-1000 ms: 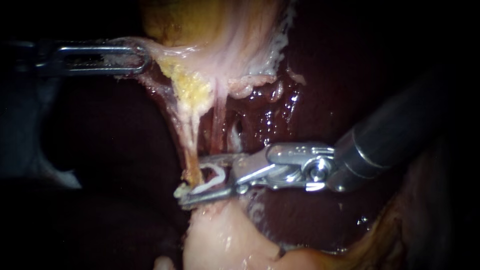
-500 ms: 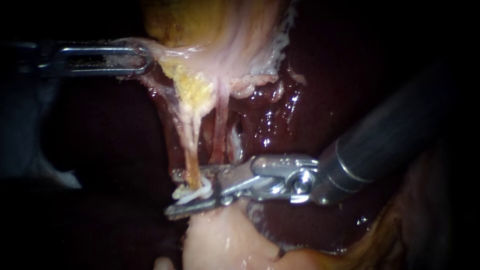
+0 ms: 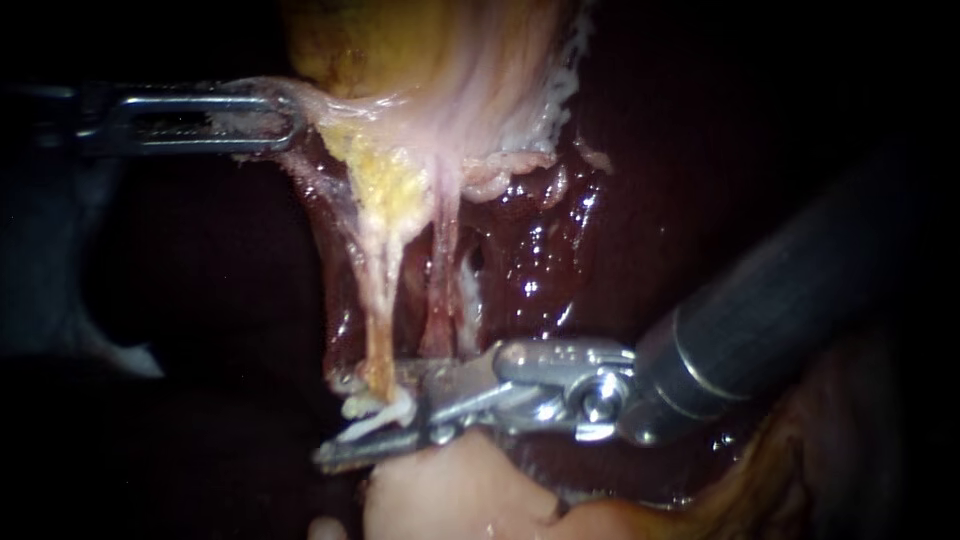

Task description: Clipping second clip left tube

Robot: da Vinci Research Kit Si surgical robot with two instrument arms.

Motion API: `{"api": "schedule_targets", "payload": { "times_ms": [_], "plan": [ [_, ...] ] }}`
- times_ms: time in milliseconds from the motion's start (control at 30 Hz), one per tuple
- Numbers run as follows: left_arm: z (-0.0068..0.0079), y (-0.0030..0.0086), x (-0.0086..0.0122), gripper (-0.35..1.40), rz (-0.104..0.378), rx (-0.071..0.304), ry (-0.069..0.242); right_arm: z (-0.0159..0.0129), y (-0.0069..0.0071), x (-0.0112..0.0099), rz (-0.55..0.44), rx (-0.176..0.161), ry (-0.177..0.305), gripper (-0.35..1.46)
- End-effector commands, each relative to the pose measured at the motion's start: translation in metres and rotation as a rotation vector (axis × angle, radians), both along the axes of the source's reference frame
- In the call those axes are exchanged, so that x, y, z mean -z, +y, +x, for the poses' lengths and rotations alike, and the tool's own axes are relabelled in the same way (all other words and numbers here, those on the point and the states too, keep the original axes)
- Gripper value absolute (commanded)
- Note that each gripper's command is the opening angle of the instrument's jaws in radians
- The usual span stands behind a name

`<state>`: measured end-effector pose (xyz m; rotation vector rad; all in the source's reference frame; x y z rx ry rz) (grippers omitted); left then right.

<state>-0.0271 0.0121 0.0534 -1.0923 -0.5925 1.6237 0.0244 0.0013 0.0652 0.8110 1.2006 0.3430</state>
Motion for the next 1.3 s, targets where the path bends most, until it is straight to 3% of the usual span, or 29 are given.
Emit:
{"api": "schedule_targets", "payload": {
  "times_ms": [33, 200, 733, 1067, 1300],
  "plan": [
    [0.0000, 0.0000, 0.0001, -0.35, 0.000, 0.000, 0.000, 0.0000, -0.0001, 0.0006, 0.002, -0.001, 0.007, 0.49],
    [0.0000, 0.0000, 0.0001, -0.35, 0.000, 0.000, 0.000, 0.0002, -0.0001, 0.0020, 0.009, -0.007, 0.022, 0.49],
    [0.0000, 0.0000, 0.0001, -0.35, 0.000, 0.000, 0.000, 0.0000, 0.0001, 0.0017, 0.011, 0.006, 0.030, 0.39],
    [0.0000, 0.0000, 0.0000, -0.35, 0.000, 0.000, 0.000, -0.0002, 0.0004, 0.0012, 0.021, 0.009, 0.029, 0.16],
    [0.0000, 0.0000, 0.0000, -0.35, 0.000, 0.000, 0.000, -0.0004, 0.0005, 0.0011, 0.020, 0.003, 0.029, -0.21]
  ]
}}
